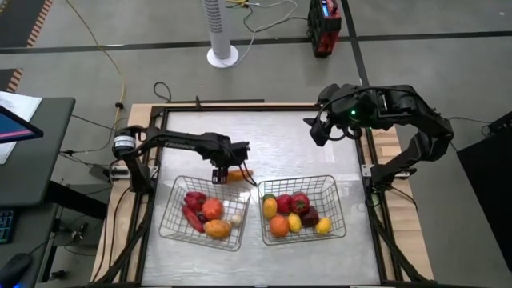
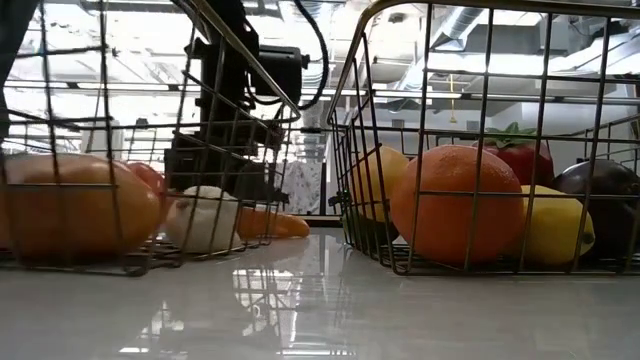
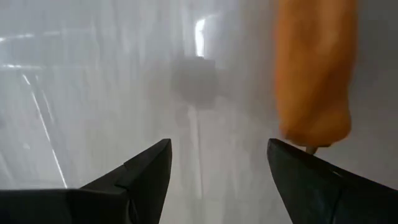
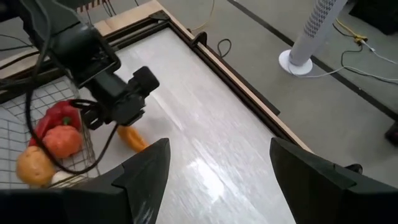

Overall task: Sort produce into baskets
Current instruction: Put yellow chili pepper into the left wire basket

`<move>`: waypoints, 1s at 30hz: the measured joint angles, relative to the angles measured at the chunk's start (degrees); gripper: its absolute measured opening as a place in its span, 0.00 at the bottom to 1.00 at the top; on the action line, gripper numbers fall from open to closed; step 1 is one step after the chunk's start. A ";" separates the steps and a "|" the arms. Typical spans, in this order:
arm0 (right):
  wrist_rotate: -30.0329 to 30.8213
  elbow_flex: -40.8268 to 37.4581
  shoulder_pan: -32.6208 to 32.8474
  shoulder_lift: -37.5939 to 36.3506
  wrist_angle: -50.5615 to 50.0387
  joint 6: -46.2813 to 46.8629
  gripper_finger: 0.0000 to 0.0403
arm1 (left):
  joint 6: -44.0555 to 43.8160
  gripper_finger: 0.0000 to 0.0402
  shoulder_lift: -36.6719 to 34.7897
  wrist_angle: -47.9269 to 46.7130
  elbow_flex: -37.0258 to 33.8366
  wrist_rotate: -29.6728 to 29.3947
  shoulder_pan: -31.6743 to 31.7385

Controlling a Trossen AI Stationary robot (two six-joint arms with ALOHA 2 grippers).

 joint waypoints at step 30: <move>-0.17 0.00 0.00 0.00 -0.02 -0.52 0.75 | 7.99 0.63 -2.32 7.44 1.14 27.29 7.00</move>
